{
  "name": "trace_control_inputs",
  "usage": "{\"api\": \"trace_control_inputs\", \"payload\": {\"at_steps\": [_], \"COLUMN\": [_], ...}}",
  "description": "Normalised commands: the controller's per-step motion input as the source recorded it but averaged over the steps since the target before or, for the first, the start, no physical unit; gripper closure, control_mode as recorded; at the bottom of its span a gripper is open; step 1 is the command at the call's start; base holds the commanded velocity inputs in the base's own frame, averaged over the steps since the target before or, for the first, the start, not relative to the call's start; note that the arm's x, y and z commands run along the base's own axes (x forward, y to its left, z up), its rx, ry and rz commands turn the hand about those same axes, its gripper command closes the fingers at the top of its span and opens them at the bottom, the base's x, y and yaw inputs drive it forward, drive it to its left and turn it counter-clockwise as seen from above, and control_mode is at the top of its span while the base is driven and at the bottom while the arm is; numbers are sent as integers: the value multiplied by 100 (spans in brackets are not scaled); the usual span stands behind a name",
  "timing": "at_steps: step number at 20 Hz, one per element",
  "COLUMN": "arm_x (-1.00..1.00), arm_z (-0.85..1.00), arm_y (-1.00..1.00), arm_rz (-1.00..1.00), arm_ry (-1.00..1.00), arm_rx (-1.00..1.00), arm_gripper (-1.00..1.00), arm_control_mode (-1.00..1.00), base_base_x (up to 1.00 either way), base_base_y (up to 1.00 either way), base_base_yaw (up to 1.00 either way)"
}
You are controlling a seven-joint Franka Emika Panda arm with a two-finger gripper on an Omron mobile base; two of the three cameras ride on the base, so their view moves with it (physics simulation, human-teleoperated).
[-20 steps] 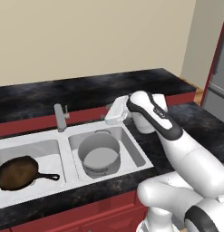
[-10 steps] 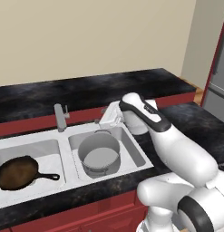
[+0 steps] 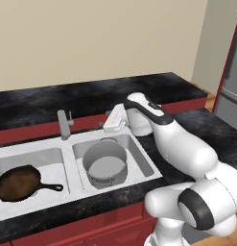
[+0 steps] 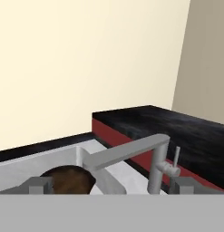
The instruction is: Pick the pan and pot and place them in the sink. Then turn on the water.
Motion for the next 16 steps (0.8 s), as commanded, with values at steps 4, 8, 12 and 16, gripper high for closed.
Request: {"api": "trace_control_inputs", "payload": {"at_steps": [4, 8, 12, 16], "arm_x": [9, 0, 0, 0], "arm_z": [0, 0, 1, 10], "arm_y": [0, 7, 19, 20], "arm_rz": [-1, 0, 0, 0], "arm_ry": [-4, 0, 0, 0], "arm_rx": [4, 3, 3, 0], "arm_gripper": [-100, -100, -100, -100], "arm_control_mode": [-100, -100, -100, -100], "base_base_x": [0, 0, 0, 0], "base_base_y": [0, 0, 0, 0], "base_base_yaw": [0, 0, 0, 0]}}
